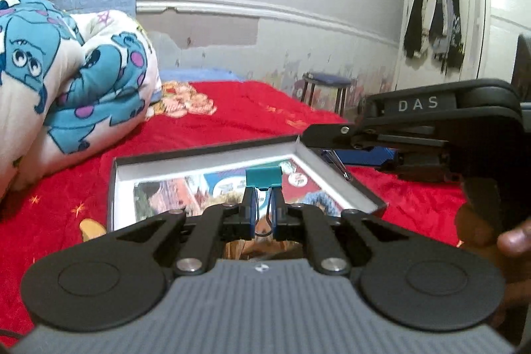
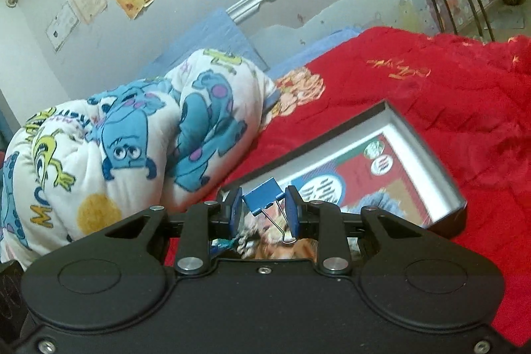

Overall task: Organize objects
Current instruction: 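Lift both binder clips and carry them over the box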

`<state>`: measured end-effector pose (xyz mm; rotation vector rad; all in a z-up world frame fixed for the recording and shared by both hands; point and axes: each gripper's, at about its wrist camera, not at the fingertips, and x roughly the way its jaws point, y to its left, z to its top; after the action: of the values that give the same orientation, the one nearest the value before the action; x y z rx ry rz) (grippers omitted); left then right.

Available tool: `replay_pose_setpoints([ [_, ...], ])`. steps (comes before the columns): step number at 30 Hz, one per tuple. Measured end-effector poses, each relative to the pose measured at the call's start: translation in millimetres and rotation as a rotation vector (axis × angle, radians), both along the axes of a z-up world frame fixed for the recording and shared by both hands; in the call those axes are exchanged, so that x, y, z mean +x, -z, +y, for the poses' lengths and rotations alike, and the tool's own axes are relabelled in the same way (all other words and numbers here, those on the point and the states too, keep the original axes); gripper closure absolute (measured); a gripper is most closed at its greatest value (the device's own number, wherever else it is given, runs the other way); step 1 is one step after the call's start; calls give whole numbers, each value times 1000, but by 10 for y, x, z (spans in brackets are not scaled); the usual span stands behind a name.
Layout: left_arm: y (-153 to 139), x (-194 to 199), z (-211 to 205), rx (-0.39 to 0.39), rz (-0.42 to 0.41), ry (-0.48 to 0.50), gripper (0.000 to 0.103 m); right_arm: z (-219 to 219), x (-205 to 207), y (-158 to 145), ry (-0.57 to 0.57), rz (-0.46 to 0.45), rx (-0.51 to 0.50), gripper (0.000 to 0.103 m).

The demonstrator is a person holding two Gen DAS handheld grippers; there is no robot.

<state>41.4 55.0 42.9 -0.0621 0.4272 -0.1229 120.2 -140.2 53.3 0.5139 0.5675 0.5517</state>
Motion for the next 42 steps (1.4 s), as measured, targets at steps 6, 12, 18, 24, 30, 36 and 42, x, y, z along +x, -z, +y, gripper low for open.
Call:
replay_pose_setpoints([
  [6,-55,132,56,-34,-44,-3,92,-149,168,-13,22,-20,50,76],
  [12,-42,458,130,-106,-15,-41,92,-229,431,106,41,15,73,76],
  [18,46,967,-5,-91,14,-33,92,-179,725,214,40,24,15,76],
  [24,293,1081,-30,-69,78,-26,92,-136,1003,398,32,57,-18,76],
  [30,440,1149,-79,-74,125,-17,92,-74,1124,673,23,111,-57,76],
  [36,510,1134,-176,-9,131,-8,92,12,1154,722,16,98,-106,76],
  [42,521,1134,-182,4,135,-19,92,47,1135,743,11,94,-123,76],
])
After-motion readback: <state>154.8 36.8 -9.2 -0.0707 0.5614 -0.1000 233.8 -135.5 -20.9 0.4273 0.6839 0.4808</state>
